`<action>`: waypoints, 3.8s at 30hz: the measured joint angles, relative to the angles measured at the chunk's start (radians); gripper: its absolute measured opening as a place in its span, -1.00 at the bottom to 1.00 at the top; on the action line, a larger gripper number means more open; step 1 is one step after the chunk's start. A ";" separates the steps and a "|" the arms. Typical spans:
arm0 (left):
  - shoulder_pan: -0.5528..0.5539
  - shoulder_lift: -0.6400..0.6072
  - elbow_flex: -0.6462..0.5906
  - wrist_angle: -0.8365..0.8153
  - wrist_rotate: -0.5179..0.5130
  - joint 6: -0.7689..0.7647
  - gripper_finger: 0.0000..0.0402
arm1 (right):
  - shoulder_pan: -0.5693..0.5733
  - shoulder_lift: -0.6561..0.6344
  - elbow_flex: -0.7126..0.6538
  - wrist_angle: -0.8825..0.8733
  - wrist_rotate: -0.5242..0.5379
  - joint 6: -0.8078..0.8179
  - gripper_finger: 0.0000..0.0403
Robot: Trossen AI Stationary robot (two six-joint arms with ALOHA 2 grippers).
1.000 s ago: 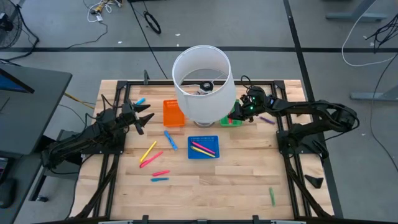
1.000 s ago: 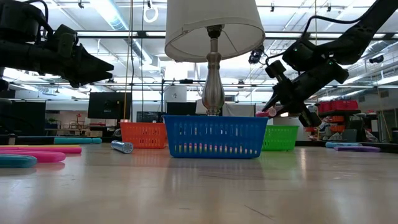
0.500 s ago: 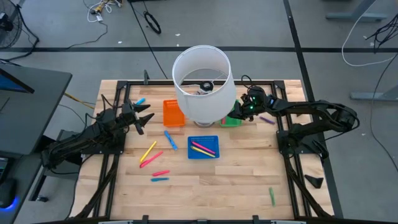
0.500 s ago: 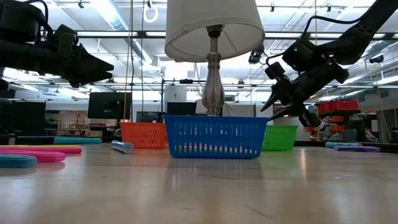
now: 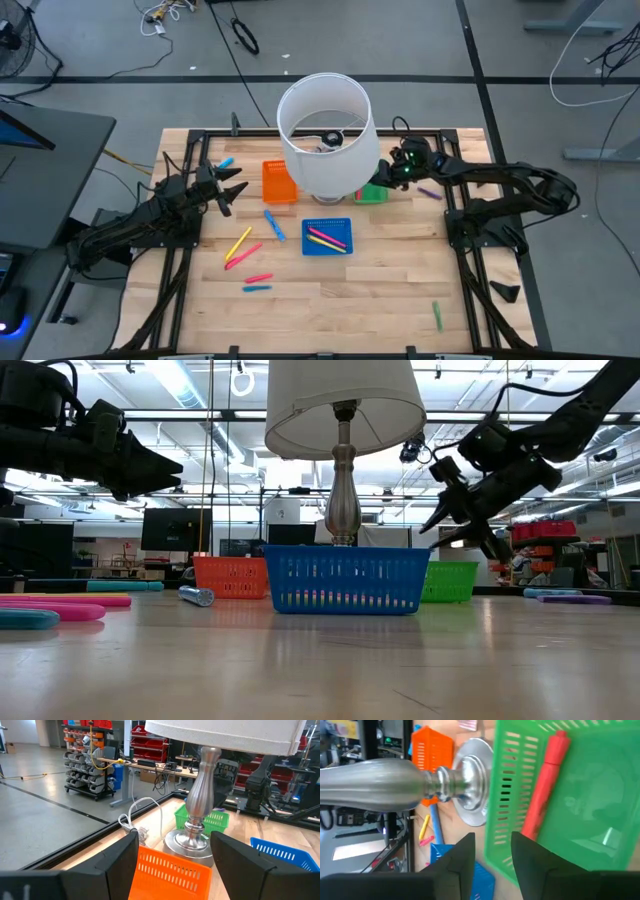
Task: Pick & Place Markers
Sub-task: Put the top right blue large highlighter pen into the green bin
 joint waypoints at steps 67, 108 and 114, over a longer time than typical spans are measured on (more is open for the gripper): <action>0.000 0.000 0.000 0.000 0.000 0.000 0.26 | 0.023 -0.035 0.448 -1.264 0.669 -0.098 -0.38; 0.000 0.000 0.000 0.000 0.000 0.000 0.26 | -0.420 0.442 0.919 -1.145 0.553 -0.370 -0.38; 0.000 0.000 0.000 0.000 0.000 0.000 0.26 | -0.479 0.508 0.986 -1.241 0.607 -0.513 -0.38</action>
